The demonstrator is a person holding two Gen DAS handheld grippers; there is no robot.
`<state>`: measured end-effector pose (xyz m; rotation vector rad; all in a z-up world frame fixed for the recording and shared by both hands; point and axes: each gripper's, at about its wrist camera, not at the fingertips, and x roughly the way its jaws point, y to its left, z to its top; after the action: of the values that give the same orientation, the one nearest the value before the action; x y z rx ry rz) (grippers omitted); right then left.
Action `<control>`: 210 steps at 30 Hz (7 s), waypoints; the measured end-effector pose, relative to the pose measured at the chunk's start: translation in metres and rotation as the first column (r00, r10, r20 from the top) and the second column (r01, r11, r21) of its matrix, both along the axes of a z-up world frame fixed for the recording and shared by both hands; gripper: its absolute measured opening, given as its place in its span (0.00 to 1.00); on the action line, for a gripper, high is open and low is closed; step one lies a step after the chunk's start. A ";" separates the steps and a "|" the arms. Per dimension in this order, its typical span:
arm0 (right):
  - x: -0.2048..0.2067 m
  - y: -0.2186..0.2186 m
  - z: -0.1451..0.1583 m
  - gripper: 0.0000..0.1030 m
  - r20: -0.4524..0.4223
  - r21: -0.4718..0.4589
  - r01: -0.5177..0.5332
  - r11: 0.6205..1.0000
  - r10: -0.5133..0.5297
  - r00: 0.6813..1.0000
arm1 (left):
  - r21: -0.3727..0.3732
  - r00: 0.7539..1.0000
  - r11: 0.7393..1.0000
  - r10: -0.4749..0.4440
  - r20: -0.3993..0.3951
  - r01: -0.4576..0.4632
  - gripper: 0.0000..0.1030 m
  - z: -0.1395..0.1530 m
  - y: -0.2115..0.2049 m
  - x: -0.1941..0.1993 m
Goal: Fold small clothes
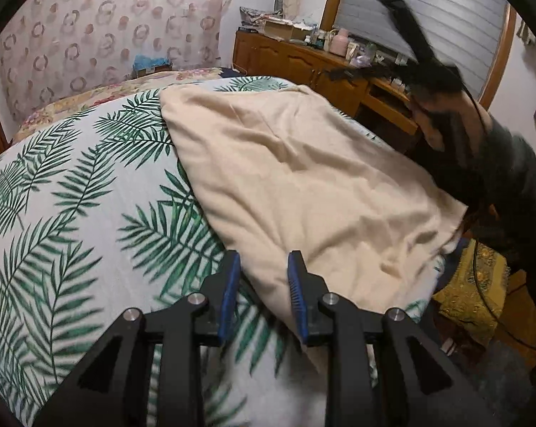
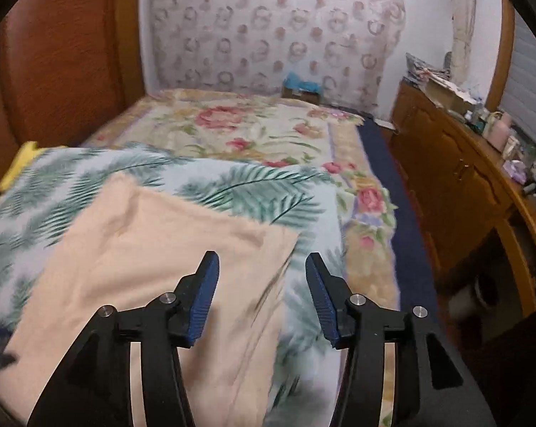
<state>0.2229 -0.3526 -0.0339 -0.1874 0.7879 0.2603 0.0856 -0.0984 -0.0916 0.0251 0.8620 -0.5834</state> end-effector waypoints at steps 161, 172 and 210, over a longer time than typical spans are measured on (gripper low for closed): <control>0.065 0.164 0.086 0.12 0.225 0.054 -0.513 0.857 0.490 0.842 | -0.245 0.943 0.940 0.284 0.175 -0.238 0.05 0.092 0.169 0.158; 0.099 0.377 0.083 0.12 0.174 -0.070 -0.781 0.620 0.779 0.603 | -0.208 0.801 0.822 0.566 0.194 -0.530 0.05 0.067 0.306 0.079; 0.021 0.292 0.030 0.72 0.138 0.132 -0.358 0.924 0.340 0.930 | -0.006 0.771 0.796 0.589 0.242 -0.606 0.19 0.042 0.245 0.049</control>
<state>0.2443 -0.0606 -0.0042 -0.1934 0.6146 0.6429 0.1345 0.1466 -0.0496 -0.1134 0.6101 0.0604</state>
